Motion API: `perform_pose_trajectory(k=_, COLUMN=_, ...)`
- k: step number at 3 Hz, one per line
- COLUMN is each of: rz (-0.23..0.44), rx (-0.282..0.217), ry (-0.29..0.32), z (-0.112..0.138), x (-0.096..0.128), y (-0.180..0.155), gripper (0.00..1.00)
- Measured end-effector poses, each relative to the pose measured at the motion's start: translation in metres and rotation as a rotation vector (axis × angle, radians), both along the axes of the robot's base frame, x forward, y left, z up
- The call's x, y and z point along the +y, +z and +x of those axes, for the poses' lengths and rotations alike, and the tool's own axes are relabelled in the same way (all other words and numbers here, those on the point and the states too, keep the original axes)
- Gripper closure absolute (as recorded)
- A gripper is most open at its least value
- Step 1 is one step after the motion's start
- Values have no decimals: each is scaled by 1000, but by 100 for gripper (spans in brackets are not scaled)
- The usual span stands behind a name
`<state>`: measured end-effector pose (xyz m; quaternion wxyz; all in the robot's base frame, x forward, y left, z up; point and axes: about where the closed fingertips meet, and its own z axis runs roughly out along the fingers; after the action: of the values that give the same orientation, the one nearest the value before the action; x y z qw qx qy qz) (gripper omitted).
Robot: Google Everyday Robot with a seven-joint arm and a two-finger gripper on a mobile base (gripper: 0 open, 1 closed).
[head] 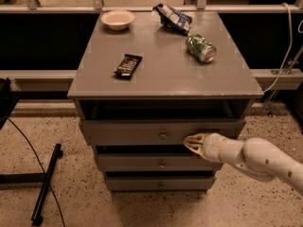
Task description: Close top drawer
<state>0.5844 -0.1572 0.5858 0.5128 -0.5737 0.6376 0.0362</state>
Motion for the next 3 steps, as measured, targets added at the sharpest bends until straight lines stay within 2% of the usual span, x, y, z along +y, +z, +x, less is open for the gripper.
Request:
perform_pose_trajectory(k=1, rz=28, rx=-11, ry=28, z=12, x=12, y=3, gripper=100)
perform_pose_trajectory(k=2, rz=28, rx=-11, ry=28, z=11, x=12, y=3, gripper=100)
perform_pose_trajectory(k=3, rz=36, rx=-19, ry=52, z=-25, x=20, y=16, gripper=100)
